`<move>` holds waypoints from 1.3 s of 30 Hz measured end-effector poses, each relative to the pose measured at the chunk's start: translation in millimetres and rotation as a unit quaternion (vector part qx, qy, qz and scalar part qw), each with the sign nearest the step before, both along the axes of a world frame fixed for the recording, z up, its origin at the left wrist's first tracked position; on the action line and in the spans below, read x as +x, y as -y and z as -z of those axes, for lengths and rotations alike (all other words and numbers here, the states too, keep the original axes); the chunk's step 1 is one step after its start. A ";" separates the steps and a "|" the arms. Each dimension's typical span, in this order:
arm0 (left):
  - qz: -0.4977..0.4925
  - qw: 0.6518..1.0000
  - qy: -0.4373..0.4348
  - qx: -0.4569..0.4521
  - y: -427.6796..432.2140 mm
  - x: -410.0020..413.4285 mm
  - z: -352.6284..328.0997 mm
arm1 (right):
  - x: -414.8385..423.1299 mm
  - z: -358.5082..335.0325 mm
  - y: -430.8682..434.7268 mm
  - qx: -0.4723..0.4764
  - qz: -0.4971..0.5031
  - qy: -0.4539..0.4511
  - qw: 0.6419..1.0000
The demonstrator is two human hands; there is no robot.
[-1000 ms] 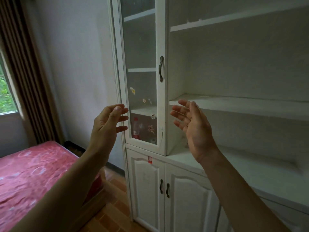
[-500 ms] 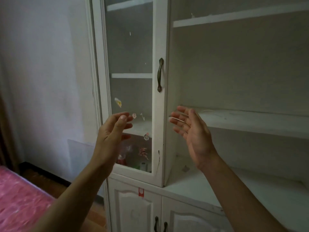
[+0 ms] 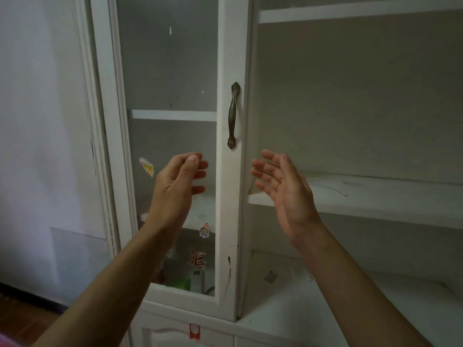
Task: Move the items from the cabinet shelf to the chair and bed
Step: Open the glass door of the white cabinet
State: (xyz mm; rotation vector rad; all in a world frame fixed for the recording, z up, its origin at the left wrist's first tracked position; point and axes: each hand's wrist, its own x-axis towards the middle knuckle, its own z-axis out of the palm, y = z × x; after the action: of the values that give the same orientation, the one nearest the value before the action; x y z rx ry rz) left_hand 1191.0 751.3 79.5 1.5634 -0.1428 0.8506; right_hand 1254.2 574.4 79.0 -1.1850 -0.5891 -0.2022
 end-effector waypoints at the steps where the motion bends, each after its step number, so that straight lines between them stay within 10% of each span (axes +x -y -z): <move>1: -0.004 1.000 0.003 0.007 1.2 5.1 -2.7 | 5.5 -2.7 -0.1 0.001 -0.001 0.004 1.000; 39: -0.050 0.998 -0.021 -0.038 42.8 86.4 -40.4 | 68.4 -12.6 -19.8 -0.187 -0.004 0.078 0.979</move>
State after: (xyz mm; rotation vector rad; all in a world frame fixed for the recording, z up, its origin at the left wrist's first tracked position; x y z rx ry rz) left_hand 1277.4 708.5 119.9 1.5250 -0.0014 0.8903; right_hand 1322.6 594.2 91.5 -1.5404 -0.7935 -0.1836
